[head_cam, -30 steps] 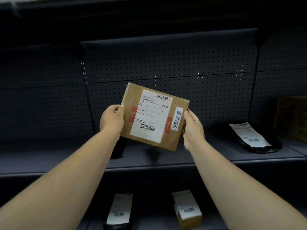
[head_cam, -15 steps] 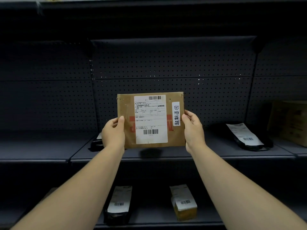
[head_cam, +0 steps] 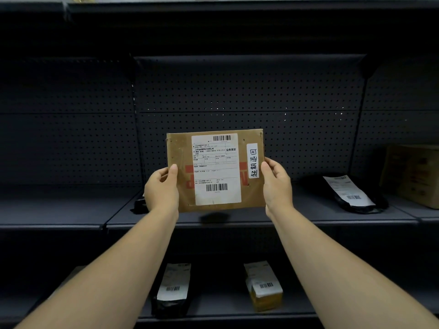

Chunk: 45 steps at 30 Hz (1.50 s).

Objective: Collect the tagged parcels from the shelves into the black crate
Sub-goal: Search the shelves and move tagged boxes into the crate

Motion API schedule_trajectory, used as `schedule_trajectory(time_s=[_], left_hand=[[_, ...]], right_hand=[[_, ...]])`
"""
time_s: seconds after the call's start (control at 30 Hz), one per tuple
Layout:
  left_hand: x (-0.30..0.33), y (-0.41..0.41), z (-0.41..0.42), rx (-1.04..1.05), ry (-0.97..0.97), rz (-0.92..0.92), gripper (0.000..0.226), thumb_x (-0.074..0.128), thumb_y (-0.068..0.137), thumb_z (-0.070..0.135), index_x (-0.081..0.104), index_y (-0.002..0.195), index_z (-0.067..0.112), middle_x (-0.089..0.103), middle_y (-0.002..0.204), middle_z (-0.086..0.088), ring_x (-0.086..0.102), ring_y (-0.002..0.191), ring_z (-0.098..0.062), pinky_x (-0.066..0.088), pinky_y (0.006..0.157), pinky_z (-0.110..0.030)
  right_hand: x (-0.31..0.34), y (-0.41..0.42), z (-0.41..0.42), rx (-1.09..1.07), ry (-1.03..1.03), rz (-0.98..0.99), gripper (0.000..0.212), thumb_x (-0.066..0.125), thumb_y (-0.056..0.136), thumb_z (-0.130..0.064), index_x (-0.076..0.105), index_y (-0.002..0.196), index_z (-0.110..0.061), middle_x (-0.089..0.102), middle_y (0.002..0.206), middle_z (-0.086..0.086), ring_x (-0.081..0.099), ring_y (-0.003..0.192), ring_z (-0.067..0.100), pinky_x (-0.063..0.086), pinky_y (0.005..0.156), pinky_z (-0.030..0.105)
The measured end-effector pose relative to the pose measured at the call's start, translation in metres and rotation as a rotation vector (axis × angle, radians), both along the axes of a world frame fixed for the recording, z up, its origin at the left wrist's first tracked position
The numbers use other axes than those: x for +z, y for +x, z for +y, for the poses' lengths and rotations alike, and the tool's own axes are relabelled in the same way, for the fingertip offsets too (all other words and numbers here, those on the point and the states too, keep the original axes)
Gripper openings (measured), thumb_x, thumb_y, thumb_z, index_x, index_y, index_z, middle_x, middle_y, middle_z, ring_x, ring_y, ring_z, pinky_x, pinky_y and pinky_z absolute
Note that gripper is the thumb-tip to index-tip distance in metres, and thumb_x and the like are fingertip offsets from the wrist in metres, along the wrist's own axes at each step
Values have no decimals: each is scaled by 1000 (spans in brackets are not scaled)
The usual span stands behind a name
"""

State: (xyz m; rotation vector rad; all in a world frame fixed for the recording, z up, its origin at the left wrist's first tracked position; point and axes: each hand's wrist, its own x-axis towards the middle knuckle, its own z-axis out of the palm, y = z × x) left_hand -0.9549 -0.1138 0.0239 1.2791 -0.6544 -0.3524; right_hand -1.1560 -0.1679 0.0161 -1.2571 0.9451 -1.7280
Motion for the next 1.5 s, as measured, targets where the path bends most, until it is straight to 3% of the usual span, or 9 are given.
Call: schedule_trajectory(time_s=[0.1, 0.2, 0.43, 0.6, 0.77, 0.93, 1.1, 1.37, 1.5], left_hand=[[5, -1, -1, -6, -16, -6, 16, 56, 89, 44, 61, 91, 29, 58, 82, 18, 54, 74, -1, 40, 58, -22], [11, -6, -6, -24, -26, -26, 15, 56, 90, 43, 61, 90, 28, 59, 82, 18, 55, 76, -2, 44, 66, -27], [20, -49, -32, -115, -45, -29, 19, 57, 88, 44, 64, 91, 27, 63, 86, 13, 57, 77, -7, 46, 70, -30], [25, -111, -57, -212, -52, -52, 22, 55, 89, 45, 65, 93, 26, 64, 84, 11, 58, 75, -8, 44, 62, -28], [27, -191, -82, -328, -42, -69, 22, 55, 89, 46, 63, 94, 27, 62, 84, 12, 57, 77, -8, 47, 68, -31], [29, -288, -101, -463, -42, -98, 18, 54, 89, 47, 60, 90, 30, 60, 80, 15, 56, 72, -5, 40, 56, -26], [29, -395, -110, -612, -32, -114, 18, 53, 89, 47, 59, 89, 30, 57, 77, 17, 53, 71, -3, 39, 55, -25], [14, -571, -110, -832, -17, -124, 22, 53, 89, 50, 60, 94, 29, 61, 84, 11, 57, 77, -12, 47, 68, -33], [2, -652, -103, -930, 5, -115, 20, 55, 88, 49, 58, 90, 30, 61, 85, 10, 57, 80, -15, 47, 72, -33]], right_hand=[[4, -1, 0, -23, -12, 14, 18, 47, 94, -37, 62, 105, -36, 72, 85, -18, 69, 77, -1, 49, 52, 12], [9, -7, -3, -50, -21, 9, 17, 48, 94, -37, 62, 104, -36, 72, 89, -15, 69, 81, 2, 51, 58, 17], [18, -56, -6, -146, -52, -14, 18, 49, 94, -34, 64, 103, -33, 72, 85, -20, 66, 75, -7, 48, 51, 7], [24, -118, -7, -260, -57, -10, 23, 48, 95, -33, 63, 112, -27, 71, 97, -12, 67, 87, 3, 53, 66, 21], [26, -196, 0, -412, -48, 5, 23, 45, 96, -37, 62, 111, -31, 68, 96, -13, 65, 88, 5, 51, 63, 23], [23, -287, 10, -555, -23, -19, 27, 46, 95, -38, 62, 115, -30, 68, 100, -12, 64, 91, 6, 52, 68, 26], [21, -380, 28, -722, 3, -44, 14, 46, 94, -40, 60, 94, -41, 68, 91, -15, 64, 84, 4, 46, 59, 22], [10, -534, 67, -956, 52, -37, 28, 45, 94, -39, 63, 113, -28, 70, 96, -8, 66, 89, 12, 55, 71, 33], [-3, -602, 92, -1038, 71, -48, 31, 45, 95, -37, 62, 117, -24, 70, 97, -5, 67, 89, 14, 57, 68, 33]])
